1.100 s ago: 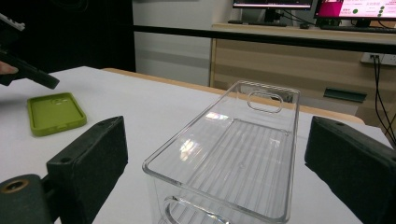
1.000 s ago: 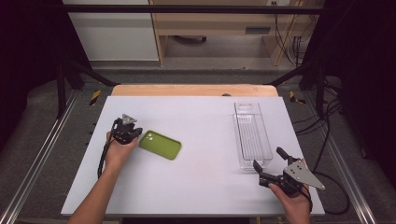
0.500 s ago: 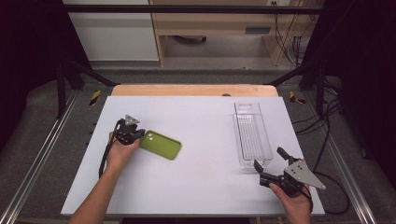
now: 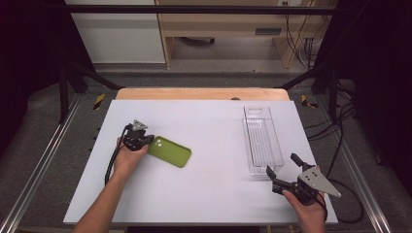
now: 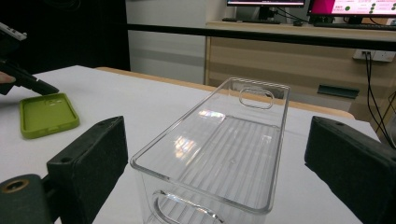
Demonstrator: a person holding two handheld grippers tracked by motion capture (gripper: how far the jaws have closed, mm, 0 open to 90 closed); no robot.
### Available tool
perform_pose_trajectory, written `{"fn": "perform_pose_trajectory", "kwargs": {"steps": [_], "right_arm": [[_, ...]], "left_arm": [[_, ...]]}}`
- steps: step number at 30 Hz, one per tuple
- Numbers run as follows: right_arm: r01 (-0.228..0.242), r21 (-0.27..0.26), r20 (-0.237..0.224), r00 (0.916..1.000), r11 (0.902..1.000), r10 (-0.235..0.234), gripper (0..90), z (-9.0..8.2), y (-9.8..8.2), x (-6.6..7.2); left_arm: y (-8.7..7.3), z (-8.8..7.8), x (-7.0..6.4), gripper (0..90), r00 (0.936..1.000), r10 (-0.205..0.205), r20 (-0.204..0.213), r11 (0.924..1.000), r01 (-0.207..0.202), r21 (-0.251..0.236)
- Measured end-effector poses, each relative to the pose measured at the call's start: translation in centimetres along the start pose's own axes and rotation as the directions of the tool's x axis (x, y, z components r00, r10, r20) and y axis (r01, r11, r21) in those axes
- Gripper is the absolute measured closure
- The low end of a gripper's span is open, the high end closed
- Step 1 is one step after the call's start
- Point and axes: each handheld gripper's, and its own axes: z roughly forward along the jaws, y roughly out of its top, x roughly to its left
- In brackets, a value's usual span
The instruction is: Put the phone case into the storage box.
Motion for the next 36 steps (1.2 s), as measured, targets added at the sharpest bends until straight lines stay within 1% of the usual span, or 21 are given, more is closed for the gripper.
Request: {"fn": "perform_pose_trajectory", "kwargs": {"steps": [4,5,7,9,10,11,12,16,18,19,20,22,23,27,28,31,32,33,34,35,36], "right_arm": [[0.001,0.0,0.001,1.0,1.0,-0.001,6.4,-0.1,0.0,0.0],[0.0,0.0,-0.002,1.0,1.0,0.0,6.4,0.0,0.0,0.1],[0.003,-0.001,-0.003,1.0,1.0,-0.003,6.4,0.0,0.0,0.2],[0.009,0.003,-0.008,0.9999,1.0,-0.009,6.4,0.1,0.0,0.4],[0.013,0.002,-0.009,0.9999,0.9999,-0.013,6.4,0.1,0.0,0.4],[0.011,0.004,-0.01,0.9999,0.9999,-0.011,6.4,0.1,0.0,0.5],[0.012,0.004,-0.01,0.9999,0.9999,-0.012,6.4,0.1,0.0,0.5],[0.008,0.006,-0.014,0.9999,0.9999,-0.008,6.4,0.2,0.0,0.5],[0.008,0.012,-0.017,0.9998,0.9999,-0.008,6.4,0.2,0.0,0.5],[0.008,0.012,-0.017,0.9998,0.9999,-0.008,6.4,0.2,0.0,0.5],[0.012,0.014,-0.018,0.9998,0.9998,-0.011,6.4,0.2,-0.1,0.5],[0.015,0.015,-0.017,0.9997,0.9998,-0.014,6.4,0.3,-0.1,0.5],[0.015,0.015,-0.017,0.9997,0.9998,-0.014,6.4,0.3,-0.1,0.5],[0.019,0.016,-0.02,0.9996,0.9997,-0.019,6.3,0.2,0.0,0.6],[0.019,0.016,-0.02,0.9996,0.9997,-0.019,6.3,0.2,0.0,0.6],[0.024,0.021,-0.021,0.9995,0.9995,-0.023,6.3,0.3,-0.1,0.7],[0.025,0.021,-0.02,0.9995,0.9995,-0.025,6.2,0.3,-0.1,0.7],[0.038,0.021,-0.002,0.9993,0.9991,-0.038,5.8,0.3,-0.1,0.7],[0.036,0.02,-0.002,0.9994,0.9992,-0.036,5.8,0.2,0.0,0.7],[0.029,0.018,-0.003,0.9996,0.9994,-0.029,5.7,0.1,0.0,0.7],[0.029,0.018,-0.003,0.9996,0.9994,-0.029,5.7,0.1,0.0,0.7]], "left_arm": [[0.1,0.1,-0.4,90.0,0.9999,0.01,0.003,0.9999,-0.01,-0.001],[0.2,0.1,-0.7,90.0,0.9996,0.027,0.007,0.9996,-0.027,0.005],[0.2,0.1,-0.9,90.0,0.9994,0.034,0.012,0.9994,-0.034,0.007],[0.4,0.2,-1.4,90.0,0.9987,0.047,0.018,0.9989,-0.047,0.004],[0.5,0.2,-1.9,90.0,0.9978,0.06,0.029,0.9982,-0.06,0.003],[0.5,0.2,-1.9,90.0,0.9978,0.06,0.029,0.9982,-0.06,0.003],[0.7,0.3,-2.4,90.0,0.9966,0.074,0.036,0.9973,-0.074,0.002],[1.0,0.5,-3.6,90.0,0.993,0.1,0.063,0.9949,-0.101,0.0],[1.1,0.6,-4.1,90.0,0.9913,0.109,0.073,0.994,-0.109,-0.003],[1.1,0.6,-4.1,90.0,0.9913,0.109,0.073,0.994,-0.109,-0.003],[1.1,0.6,-4.8,90.0,0.9885,0.125,0.084,0.9921,-0.125,-0.006],[1.2,0.6,-5.3,90.0,0.9858,0.138,0.095,0.9903,-0.139,-0.006],[1.2,0.6,-5.3,90.0,0.9858,0.138,0.095,0.9903,-0.139,-0.006],[1.2,0.7,-6.4,90.0,0.9817,0.146,0.122,0.9892,-0.145,-0.016],[1.2,0.7,-6.4,90.0,0.9817,0.146,0.122,0.9892,-0.145,-0.016],[1.2,0.8,-7.1,90.0,0.9777,0.156,0.141,0.9878,-0.154,-0.022],[1.2,0.8,-7.4,90.0,0.9767,0.163,0.14,0.9867,-0.162,-0.02],[1.1,0.8,-7.7,90.0,0.9762,0.162,0.144,0.9868,-0.161,-0.021],[1.1,0.7,-8.0,90.0,0.9751,0.161,0.152,0.9869,-0.159,-0.024],[0.9,0.7,-8.6,90.0,0.9736,0.174,0.148,0.9847,-0.173,-0.021],[0.9,0.7,-8.6,90.0,0.9736,0.174,0.148,0.9847,-0.173,-0.021]]}}
